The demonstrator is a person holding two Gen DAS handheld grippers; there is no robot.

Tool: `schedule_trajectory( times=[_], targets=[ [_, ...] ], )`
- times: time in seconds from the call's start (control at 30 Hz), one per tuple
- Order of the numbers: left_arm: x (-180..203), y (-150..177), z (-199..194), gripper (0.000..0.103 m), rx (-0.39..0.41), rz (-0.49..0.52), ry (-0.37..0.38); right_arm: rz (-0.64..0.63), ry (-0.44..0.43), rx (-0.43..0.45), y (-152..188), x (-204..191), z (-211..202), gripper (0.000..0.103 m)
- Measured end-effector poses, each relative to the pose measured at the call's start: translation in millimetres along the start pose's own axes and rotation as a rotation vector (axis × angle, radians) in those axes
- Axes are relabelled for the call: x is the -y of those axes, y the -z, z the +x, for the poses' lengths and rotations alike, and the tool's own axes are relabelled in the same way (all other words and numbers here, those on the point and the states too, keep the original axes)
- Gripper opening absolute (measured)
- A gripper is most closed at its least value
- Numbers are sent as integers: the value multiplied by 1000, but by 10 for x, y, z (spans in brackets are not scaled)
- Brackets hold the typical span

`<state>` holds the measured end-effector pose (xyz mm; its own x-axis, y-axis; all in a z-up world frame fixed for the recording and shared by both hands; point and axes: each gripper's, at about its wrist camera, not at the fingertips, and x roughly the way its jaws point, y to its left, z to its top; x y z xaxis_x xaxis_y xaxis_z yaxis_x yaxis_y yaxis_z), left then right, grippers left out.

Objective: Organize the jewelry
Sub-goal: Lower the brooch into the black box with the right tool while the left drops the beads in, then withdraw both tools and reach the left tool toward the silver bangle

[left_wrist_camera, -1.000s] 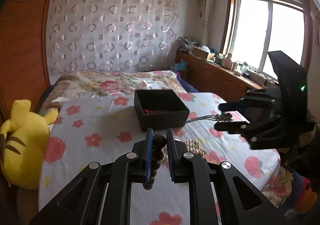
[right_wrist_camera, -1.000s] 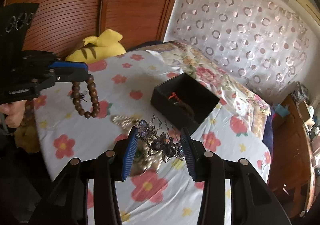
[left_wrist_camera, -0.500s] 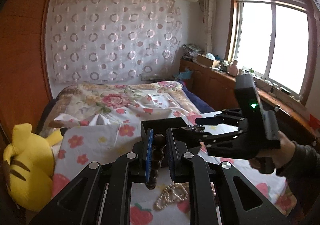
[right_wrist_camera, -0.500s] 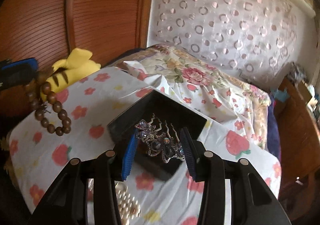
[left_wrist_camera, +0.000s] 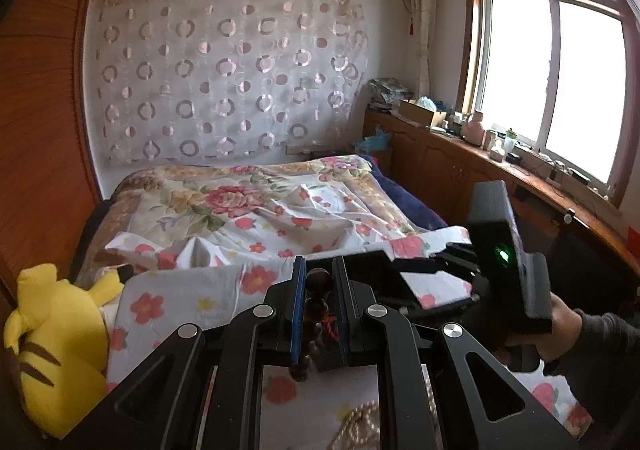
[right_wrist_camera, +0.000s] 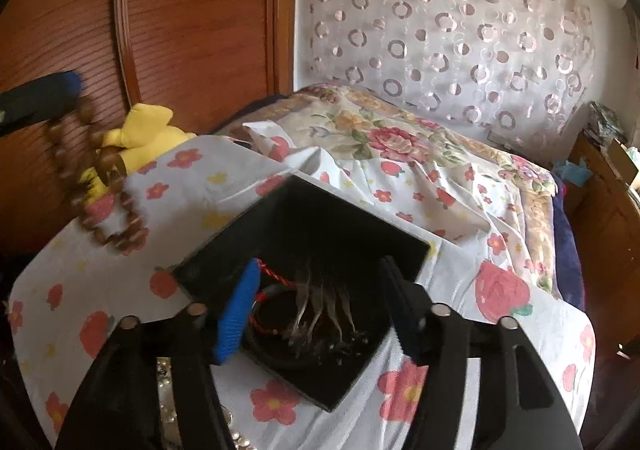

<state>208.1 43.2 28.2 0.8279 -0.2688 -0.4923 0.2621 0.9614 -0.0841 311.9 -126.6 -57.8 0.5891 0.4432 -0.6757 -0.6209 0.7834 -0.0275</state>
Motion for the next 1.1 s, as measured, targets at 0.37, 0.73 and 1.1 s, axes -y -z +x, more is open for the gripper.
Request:
schedule_trajectory(
  times=[0.37,0.73,1.1],
  targets=[
    [138,-338,646,12,-29,40,50,9,-1,72,98,343,-370,66],
    [180,-133,1345,12,-153,57,39,73,-2,59,301,661,-340,66],
    [159,31,1249,39,-160,48,0,77,-9,63,429,512,-472,66]
  ],
)
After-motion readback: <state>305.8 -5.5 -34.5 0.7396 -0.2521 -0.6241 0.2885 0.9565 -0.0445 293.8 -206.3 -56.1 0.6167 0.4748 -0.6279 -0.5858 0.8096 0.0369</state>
